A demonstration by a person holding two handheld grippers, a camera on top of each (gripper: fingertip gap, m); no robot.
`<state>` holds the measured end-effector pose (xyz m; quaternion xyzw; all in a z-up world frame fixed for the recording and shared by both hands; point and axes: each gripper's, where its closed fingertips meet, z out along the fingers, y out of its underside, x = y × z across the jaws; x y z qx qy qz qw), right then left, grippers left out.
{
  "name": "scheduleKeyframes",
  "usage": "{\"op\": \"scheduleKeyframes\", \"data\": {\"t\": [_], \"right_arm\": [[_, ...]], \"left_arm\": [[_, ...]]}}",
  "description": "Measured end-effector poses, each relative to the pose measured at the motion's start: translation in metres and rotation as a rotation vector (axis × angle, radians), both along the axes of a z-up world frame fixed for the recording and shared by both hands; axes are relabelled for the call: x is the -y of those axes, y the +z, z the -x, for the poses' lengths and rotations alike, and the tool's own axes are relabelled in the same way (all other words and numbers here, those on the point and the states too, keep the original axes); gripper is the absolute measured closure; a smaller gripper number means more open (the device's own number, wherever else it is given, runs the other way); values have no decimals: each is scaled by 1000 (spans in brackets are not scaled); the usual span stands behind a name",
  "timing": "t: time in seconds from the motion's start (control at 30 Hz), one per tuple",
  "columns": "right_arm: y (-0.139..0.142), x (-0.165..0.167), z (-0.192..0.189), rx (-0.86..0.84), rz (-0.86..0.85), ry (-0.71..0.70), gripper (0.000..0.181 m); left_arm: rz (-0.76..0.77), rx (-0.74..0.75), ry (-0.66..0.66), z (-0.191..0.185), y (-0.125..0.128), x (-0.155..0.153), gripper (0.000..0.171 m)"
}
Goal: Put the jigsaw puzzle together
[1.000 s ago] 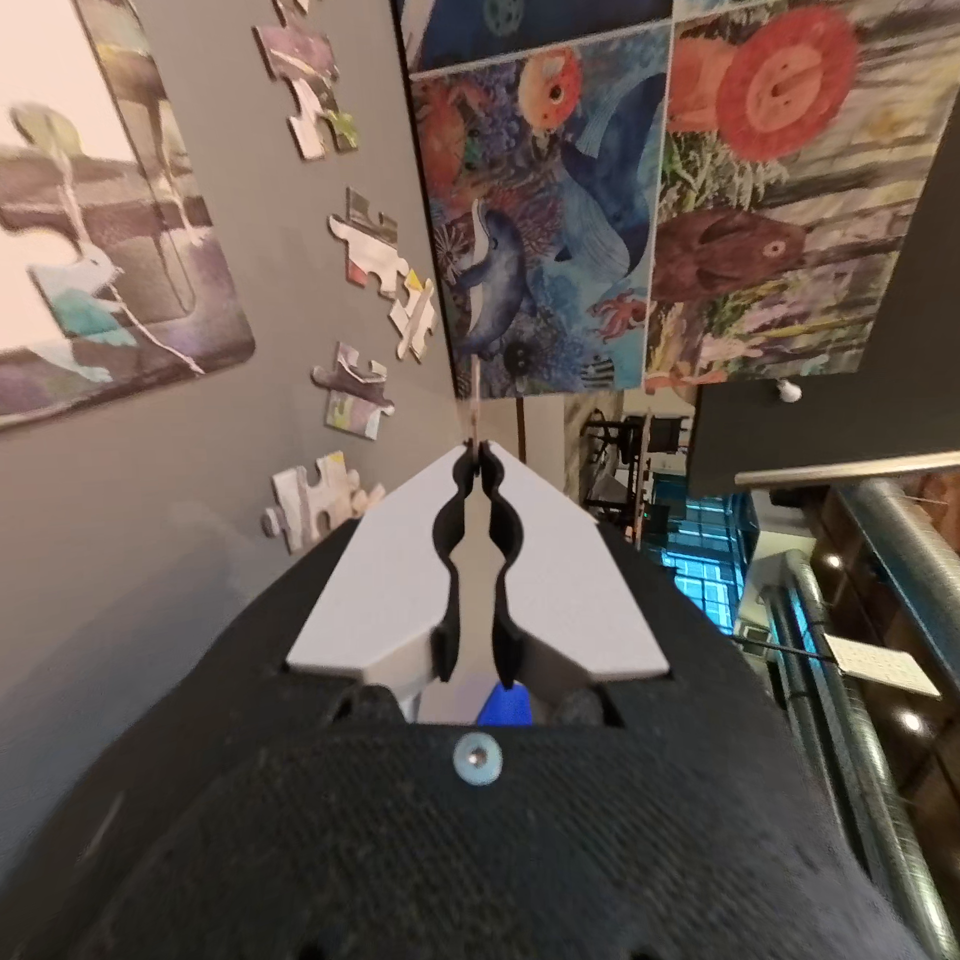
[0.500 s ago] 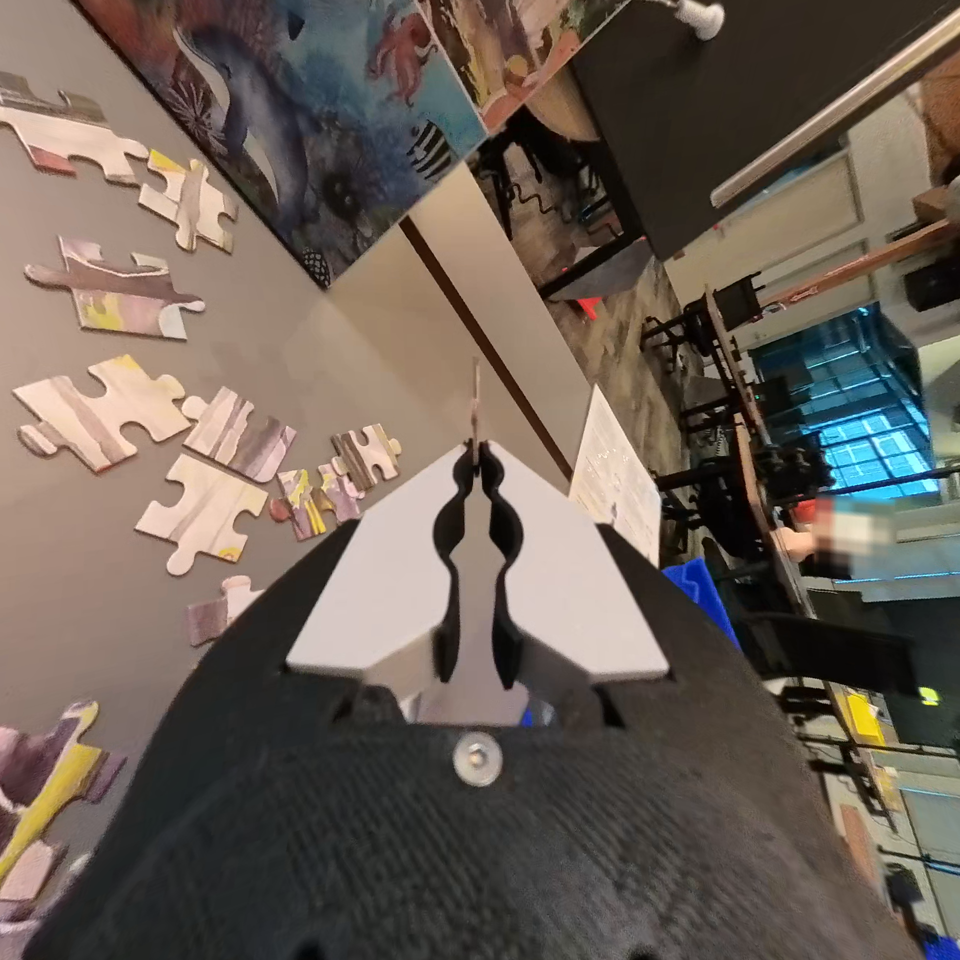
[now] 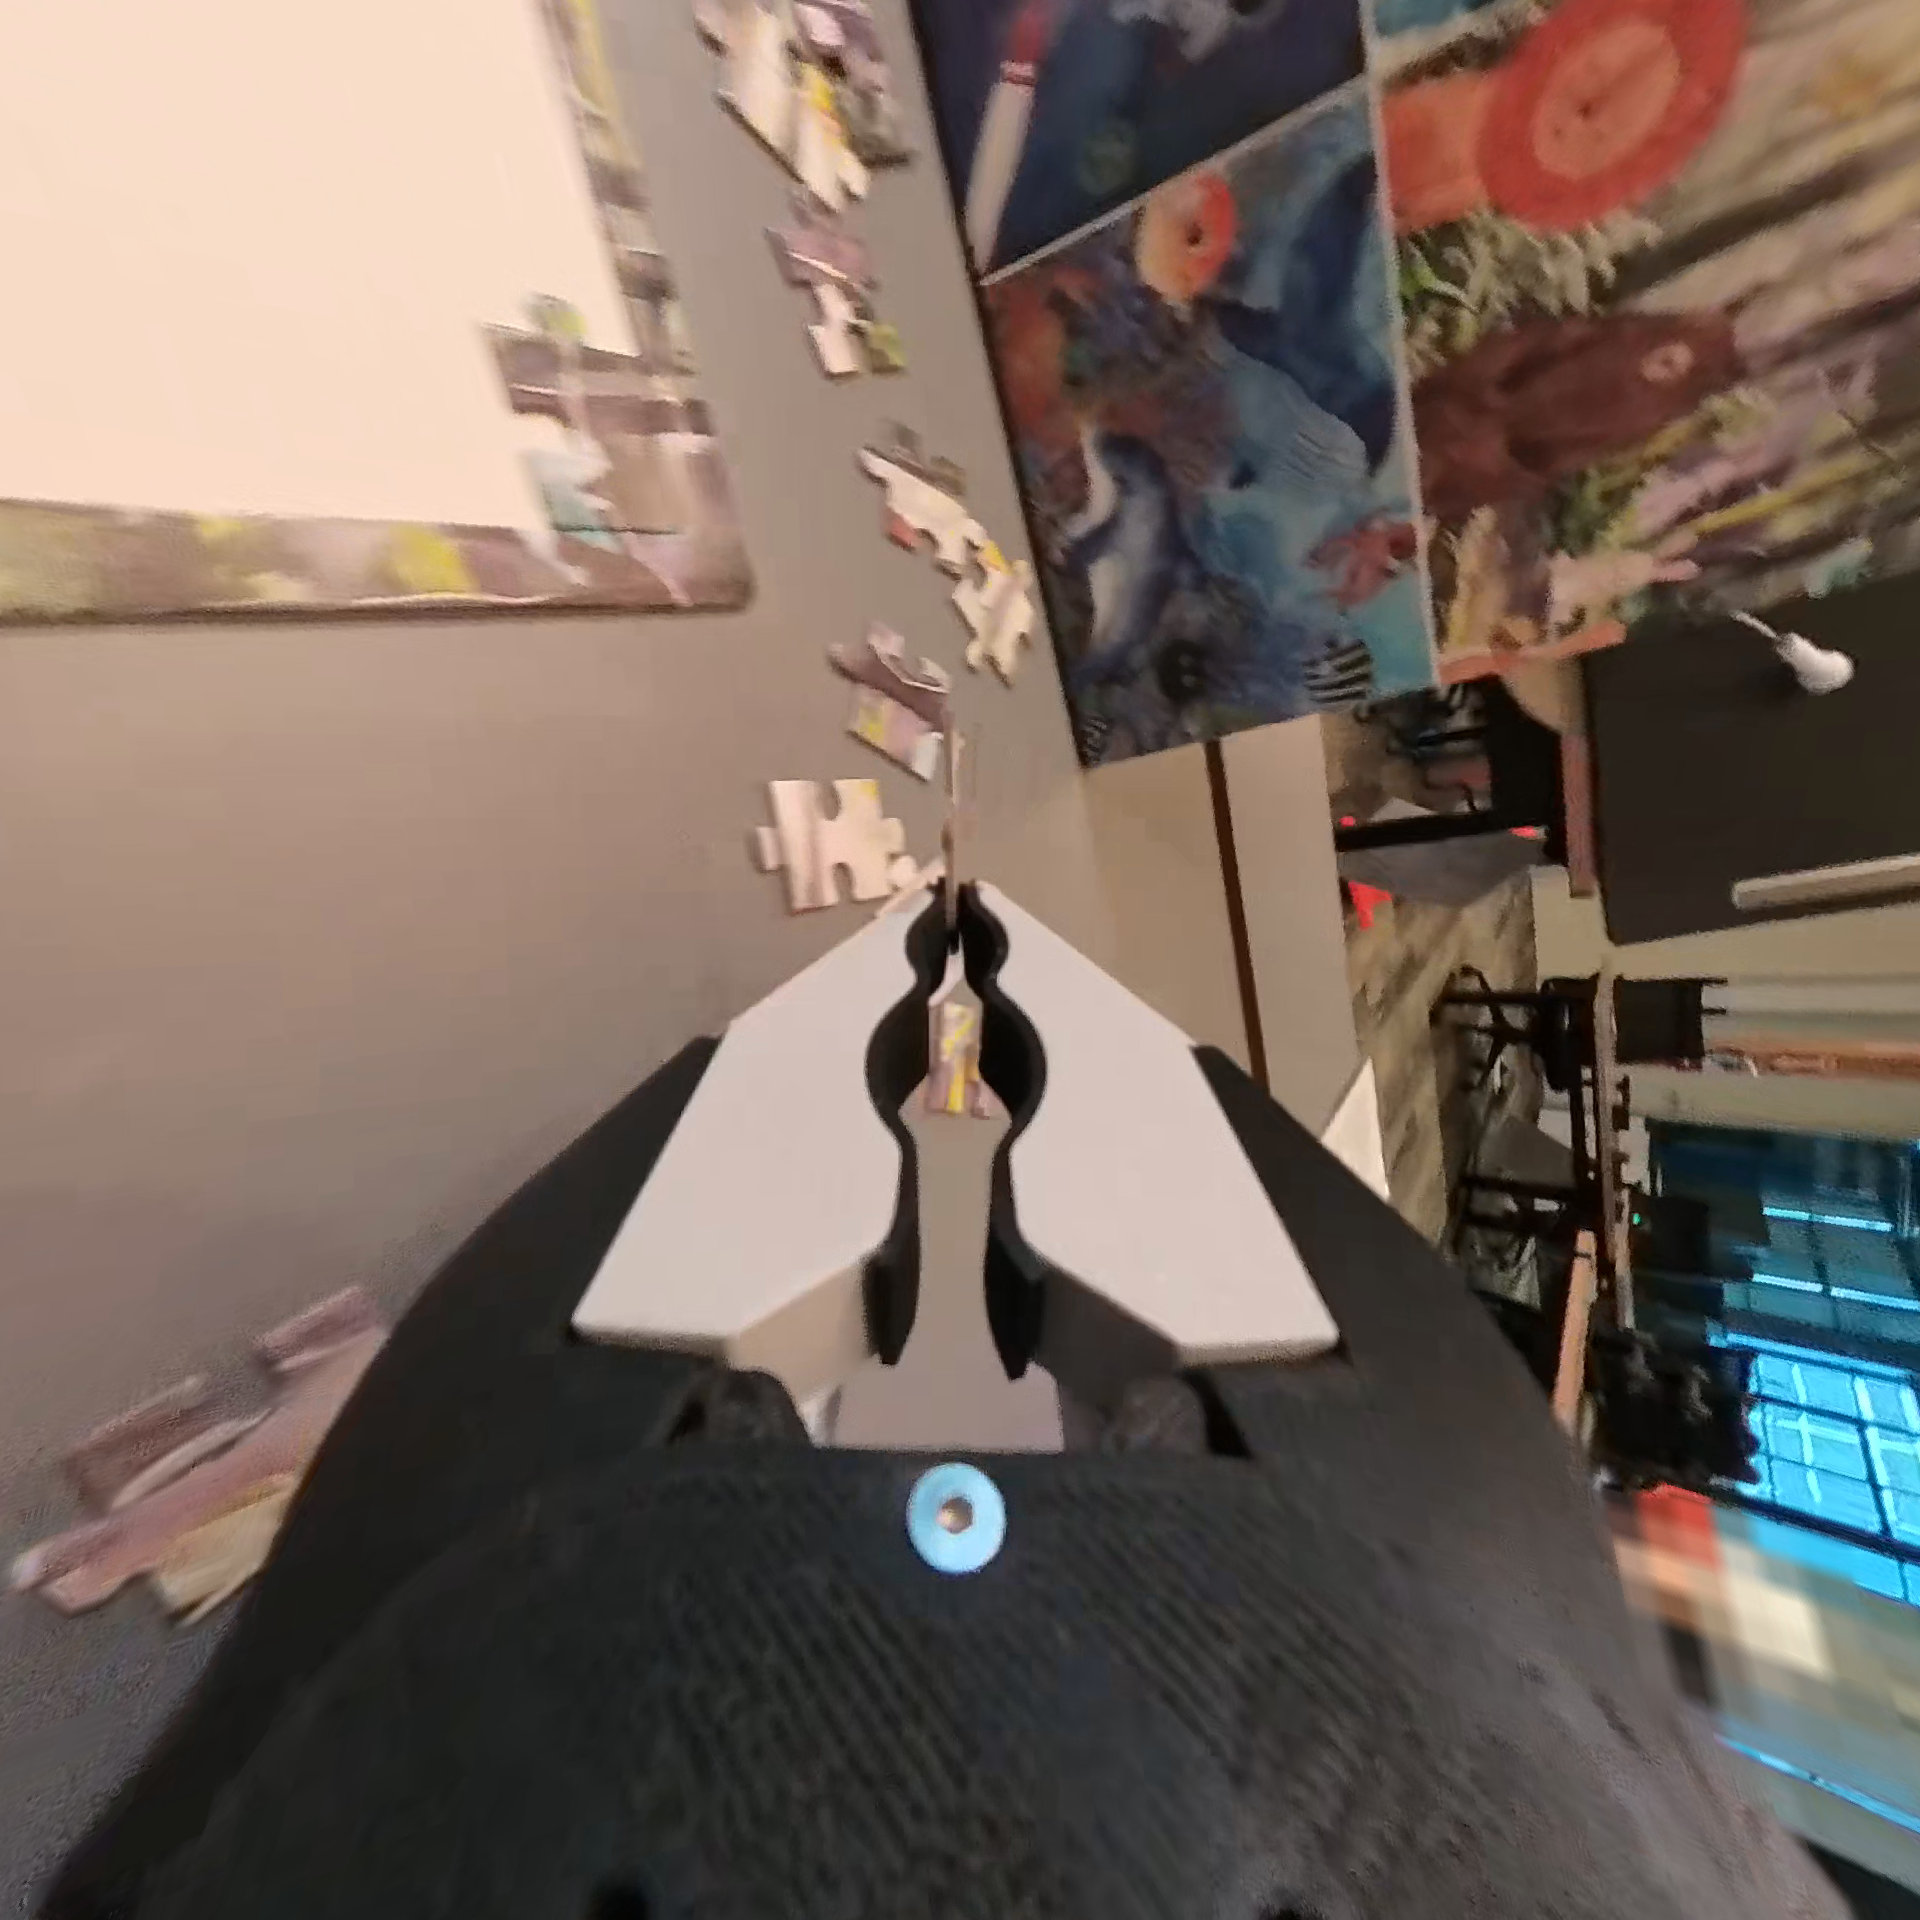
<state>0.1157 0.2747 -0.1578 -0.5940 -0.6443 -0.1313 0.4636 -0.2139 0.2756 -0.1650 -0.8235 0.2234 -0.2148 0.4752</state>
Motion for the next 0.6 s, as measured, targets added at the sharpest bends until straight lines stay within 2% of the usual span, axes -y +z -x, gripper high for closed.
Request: {"op": "scheduleKeyframes", "data": {"t": [0.2, 0.3, 0.43, 0.6], "right_arm": [[-37, 28, 1, 198, 37, 69, 181], [-45, 37, 3, 226, 88, 90, 172], [-49, 51, 12, 144, 207, 131, 162], [-19, 58, 13, -175, 349, 166, 149]], "left_arm": [[23, 10, 2, 1, -7, -2, 139], [12, 17, 8, 2, -5, -2, 139], [33, 29, 3, 2, -7, -2, 137], [62, 62, -3, 2, -8, -3, 135]]}}
